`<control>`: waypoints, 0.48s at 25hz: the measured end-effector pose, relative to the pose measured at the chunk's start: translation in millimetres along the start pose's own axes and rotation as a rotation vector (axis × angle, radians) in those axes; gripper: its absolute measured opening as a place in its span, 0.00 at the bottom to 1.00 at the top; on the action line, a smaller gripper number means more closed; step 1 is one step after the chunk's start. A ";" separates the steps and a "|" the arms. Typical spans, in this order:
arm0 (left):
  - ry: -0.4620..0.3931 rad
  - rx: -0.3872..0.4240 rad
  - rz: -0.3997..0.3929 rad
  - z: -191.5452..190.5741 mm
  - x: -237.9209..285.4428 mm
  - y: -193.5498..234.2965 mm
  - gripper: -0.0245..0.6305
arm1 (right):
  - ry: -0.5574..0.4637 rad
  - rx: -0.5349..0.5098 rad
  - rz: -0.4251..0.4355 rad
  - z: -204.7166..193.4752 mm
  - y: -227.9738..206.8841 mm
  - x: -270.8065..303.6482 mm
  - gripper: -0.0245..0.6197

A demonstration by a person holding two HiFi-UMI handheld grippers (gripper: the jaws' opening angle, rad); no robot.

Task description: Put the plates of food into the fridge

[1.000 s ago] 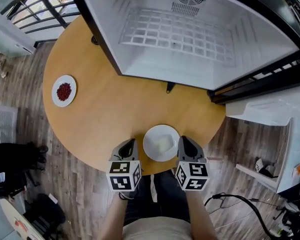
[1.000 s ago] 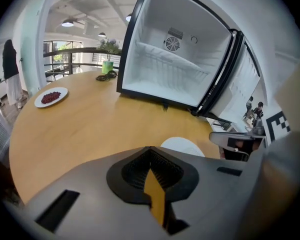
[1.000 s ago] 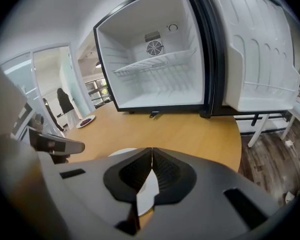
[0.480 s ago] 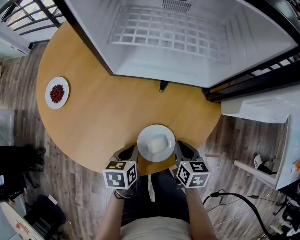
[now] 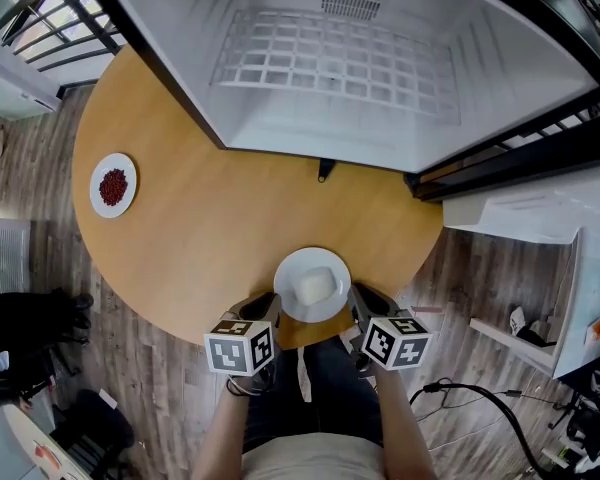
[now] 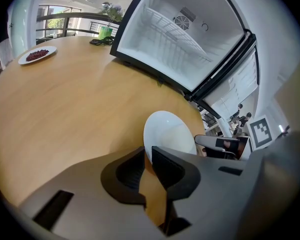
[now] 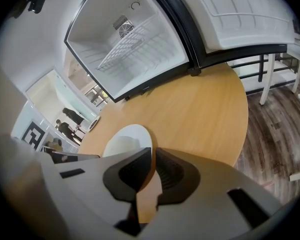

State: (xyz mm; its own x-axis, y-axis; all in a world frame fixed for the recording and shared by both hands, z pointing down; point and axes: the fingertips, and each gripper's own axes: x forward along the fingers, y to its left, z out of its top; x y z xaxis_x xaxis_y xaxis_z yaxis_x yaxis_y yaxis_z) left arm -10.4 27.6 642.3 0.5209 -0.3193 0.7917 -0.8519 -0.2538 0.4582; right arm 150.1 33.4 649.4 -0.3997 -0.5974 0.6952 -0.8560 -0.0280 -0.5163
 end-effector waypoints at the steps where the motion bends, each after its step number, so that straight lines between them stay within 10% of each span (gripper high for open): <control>1: 0.004 -0.011 -0.009 -1.4 0.4 -0.3 0.09 | 0.003 0.008 0.004 -0.3 -0.1 -0.1 0.06; 12: 0.018 -0.145 -0.101 -10.5 0.6 -1.5 0.16 | 0.043 0.105 0.079 -8.3 3.0 -3.0 0.15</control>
State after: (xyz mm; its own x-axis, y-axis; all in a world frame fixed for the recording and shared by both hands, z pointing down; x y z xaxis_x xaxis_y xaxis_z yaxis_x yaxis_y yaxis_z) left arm -9.3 37.4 646.3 0.6041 -0.2826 0.7451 -0.7950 -0.1493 0.5880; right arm 146.1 41.8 649.9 -0.4802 -0.5662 0.6699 -0.7832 -0.0671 -0.6182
